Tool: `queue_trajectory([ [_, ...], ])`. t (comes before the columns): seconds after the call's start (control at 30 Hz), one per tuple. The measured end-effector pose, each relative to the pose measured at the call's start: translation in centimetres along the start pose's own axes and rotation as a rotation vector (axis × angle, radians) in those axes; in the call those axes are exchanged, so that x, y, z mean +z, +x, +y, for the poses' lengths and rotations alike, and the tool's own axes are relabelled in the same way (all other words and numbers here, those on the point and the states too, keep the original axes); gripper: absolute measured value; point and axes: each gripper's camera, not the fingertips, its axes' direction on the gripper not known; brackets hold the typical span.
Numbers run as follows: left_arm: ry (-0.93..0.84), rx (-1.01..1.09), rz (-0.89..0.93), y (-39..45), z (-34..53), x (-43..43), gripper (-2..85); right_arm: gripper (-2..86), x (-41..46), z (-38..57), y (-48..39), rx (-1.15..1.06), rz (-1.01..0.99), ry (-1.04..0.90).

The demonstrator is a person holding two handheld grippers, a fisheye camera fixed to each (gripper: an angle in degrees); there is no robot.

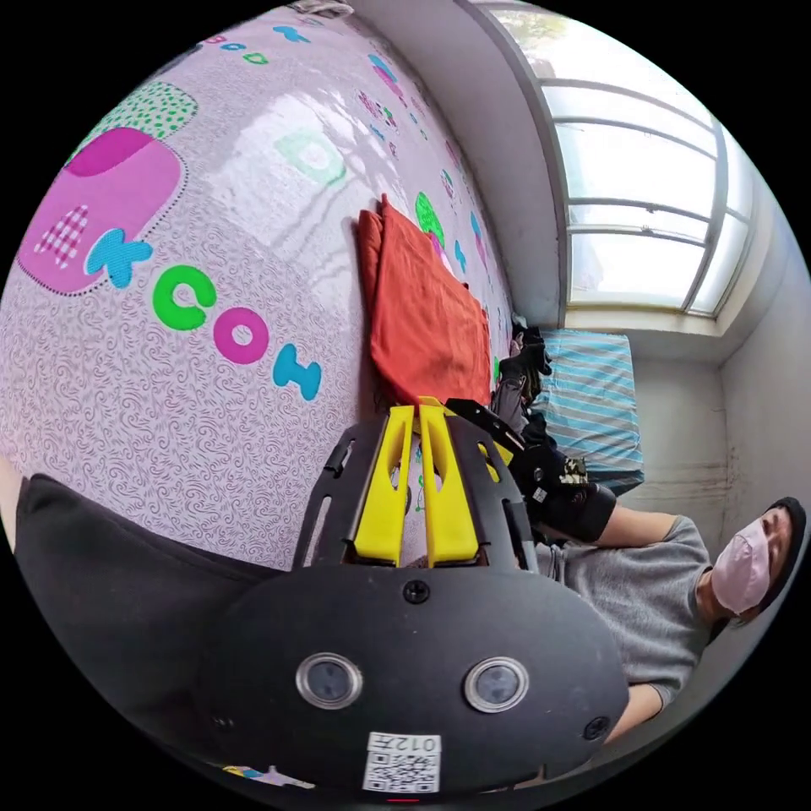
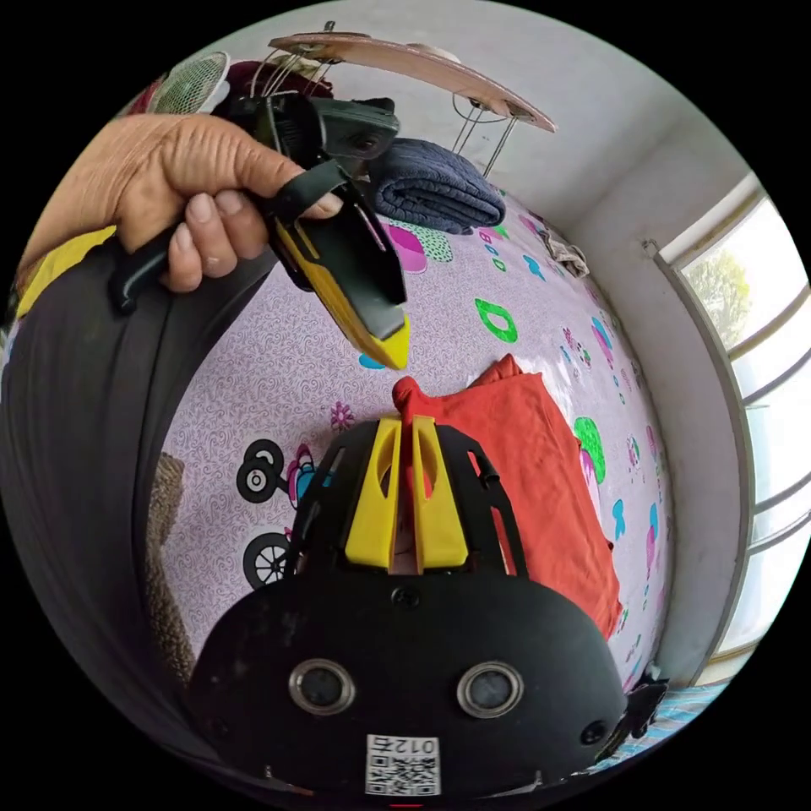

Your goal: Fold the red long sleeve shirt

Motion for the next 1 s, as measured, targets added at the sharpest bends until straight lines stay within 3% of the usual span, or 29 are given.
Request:
queue_trajectory([
  [0.1,0.096,-0.090,0.053,-2.4,-0.2,-1.4,6.5,0.1,0.4,3.2,2.0,0.073,-0.040,0.048],
  [0.5,0.101,-0.168,0.192,-4.1,-6.4,3.8,13.0,0.0,0.6,10.9,5.0,0.137,-0.078,0.119],
  [0.8,0.143,-0.084,0.059,-2.7,-8.3,5.2,6.5,-0.1,-3.3,11.3,4.2,0.116,-0.140,0.161],
  [1.0,0.221,-0.074,0.071,-2.2,-5.4,4.3,3.3,0.0,-8.1,9.9,3.2,0.132,-0.213,0.179],
])
